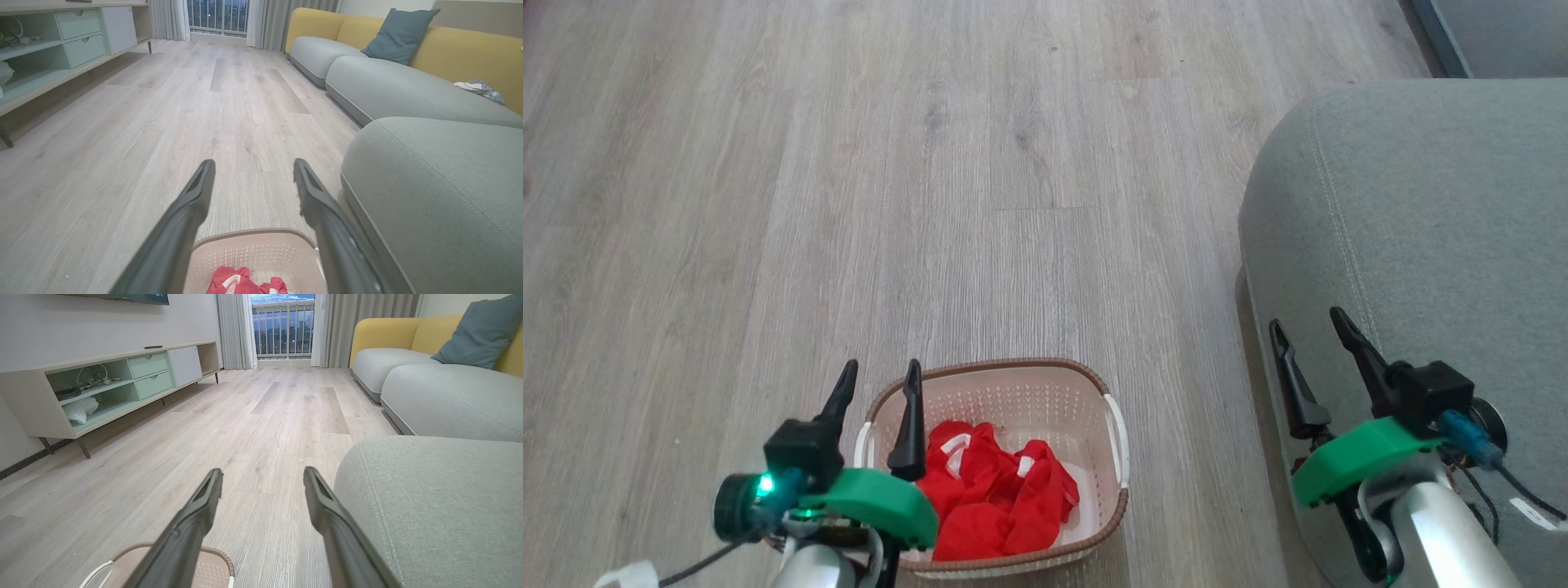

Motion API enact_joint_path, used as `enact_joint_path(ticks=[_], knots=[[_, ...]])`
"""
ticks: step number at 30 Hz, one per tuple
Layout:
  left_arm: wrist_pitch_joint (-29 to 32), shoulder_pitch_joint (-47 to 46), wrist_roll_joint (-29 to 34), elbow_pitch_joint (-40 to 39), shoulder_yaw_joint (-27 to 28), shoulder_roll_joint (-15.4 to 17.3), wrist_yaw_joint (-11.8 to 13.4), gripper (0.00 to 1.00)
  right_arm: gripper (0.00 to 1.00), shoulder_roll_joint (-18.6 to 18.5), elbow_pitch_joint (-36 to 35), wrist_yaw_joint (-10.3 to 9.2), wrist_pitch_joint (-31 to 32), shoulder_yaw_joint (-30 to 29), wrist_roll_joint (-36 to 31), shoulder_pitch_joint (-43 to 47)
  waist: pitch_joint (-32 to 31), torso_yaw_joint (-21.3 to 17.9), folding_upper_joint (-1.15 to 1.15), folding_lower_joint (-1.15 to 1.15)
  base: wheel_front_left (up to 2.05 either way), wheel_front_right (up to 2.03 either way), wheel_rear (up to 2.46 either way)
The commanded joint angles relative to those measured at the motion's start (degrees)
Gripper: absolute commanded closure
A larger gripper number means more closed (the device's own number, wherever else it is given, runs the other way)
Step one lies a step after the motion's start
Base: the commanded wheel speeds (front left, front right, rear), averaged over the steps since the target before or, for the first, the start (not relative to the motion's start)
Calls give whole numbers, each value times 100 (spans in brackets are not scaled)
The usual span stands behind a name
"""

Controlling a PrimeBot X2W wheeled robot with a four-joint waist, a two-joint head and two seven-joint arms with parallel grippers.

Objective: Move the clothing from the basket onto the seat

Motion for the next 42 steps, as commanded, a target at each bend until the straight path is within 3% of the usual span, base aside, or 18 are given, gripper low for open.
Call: enact_joint_path(ticks=[1,13,19,26,35,42], knots=[[-90,-287,169,-217,109,-8,62,0,0,-46,-175,0,-105,166,-172,-301,0,6,0,0,0,0,0],[-90,-280,156,-185,81,-8,108,0,0,-90,-177,0,-105,205,-144,-321,80,-1,0,0,0,0,0],[-90,-431,165,120,-134,-8,131,0,0,-249,-211,0,-105,306,-104,-407,515,-59,0,0,0,0,0],[-90,-1122,476,1226,-718,-8,140,0,0,-586,-480,0,-105,416,-22,-669,1530,-136,0,0,0,0,0],[-90,-2452,263,3267,-1634,-8,72,0,0,-1015,-1041,0,-105,516,59,-1081,2969,-368,0,0,0,0,0],[-90,-3302,43,4406,-2290,-8,-70,0,0,-1148,-1464,0,-105,622,43,-1259,3675,-543,0,0,0,0,0]])
